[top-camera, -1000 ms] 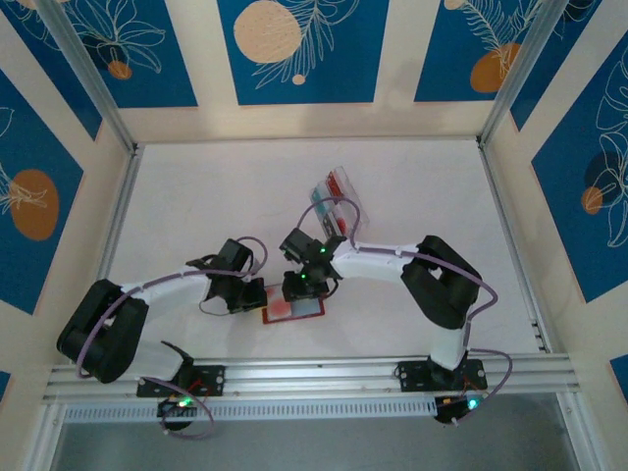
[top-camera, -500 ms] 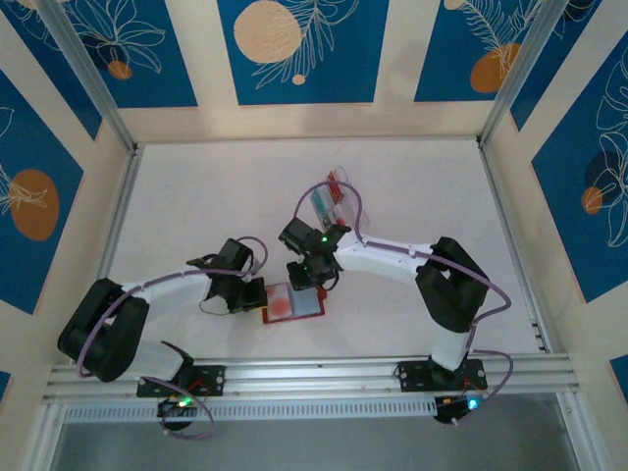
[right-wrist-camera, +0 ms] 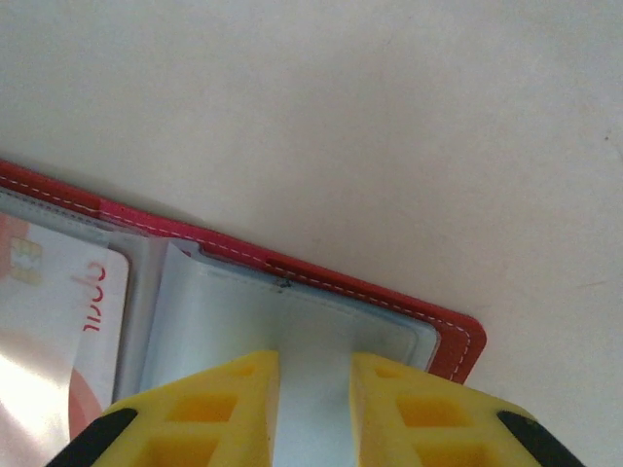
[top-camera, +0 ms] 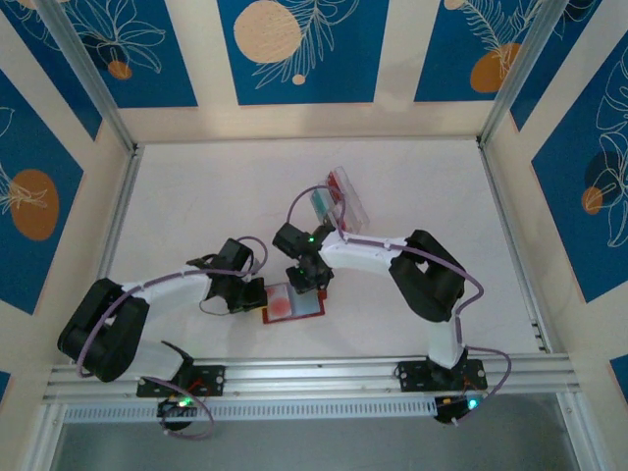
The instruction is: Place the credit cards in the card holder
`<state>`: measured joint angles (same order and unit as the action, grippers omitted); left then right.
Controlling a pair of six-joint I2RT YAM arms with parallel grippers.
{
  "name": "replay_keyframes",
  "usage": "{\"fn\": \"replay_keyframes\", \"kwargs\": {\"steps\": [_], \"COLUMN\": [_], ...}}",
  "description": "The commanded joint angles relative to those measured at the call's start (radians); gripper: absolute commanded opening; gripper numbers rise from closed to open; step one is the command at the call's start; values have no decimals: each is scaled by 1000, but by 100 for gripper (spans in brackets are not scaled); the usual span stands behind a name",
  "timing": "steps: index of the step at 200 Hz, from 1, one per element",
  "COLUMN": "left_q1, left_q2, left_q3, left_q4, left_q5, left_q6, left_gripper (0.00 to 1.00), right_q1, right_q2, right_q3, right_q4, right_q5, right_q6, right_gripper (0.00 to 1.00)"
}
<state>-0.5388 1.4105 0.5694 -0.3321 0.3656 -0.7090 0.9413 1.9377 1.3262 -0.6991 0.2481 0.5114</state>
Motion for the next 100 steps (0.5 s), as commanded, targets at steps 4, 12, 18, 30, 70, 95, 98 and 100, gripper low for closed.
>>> {"fn": "replay_keyframes", "kwargs": {"steps": [4,12,18,30,70,95,98,100], "left_q1": [-24,-23,-23,-23,-23,-24,-24,-25], "left_q2": [97,97,99,103,116,113,113,113], "left_q3": [-68,-69,-69,-70,-69,-74,-75,-74], "left_q4": [36,36,37,40,47,47,47,47], "left_q5": [-33,-34,-34,-34,-31,-34,-34,-34], "left_q6": [-13,-12,-11,-9,-3,-1,-1,-1], "left_gripper": [0,0,0,0,0,0,0,0], "right_q1": [15,18,21,22,23,21,21,21], "right_q2": [34,38,39,44,36,-1,-5,-10], "right_q3": [-36,-44,-53,-66,-64,-39,-36,-33], "right_q4": [-10,-6,0,18,41,26,25,23], "right_q5": [8,10,8,-11,-66,-60,-60,-60], "right_q6": [6,11,14,24,36,26,24,24], "right_gripper": [27,27,27,28,11,0,0,0]}}
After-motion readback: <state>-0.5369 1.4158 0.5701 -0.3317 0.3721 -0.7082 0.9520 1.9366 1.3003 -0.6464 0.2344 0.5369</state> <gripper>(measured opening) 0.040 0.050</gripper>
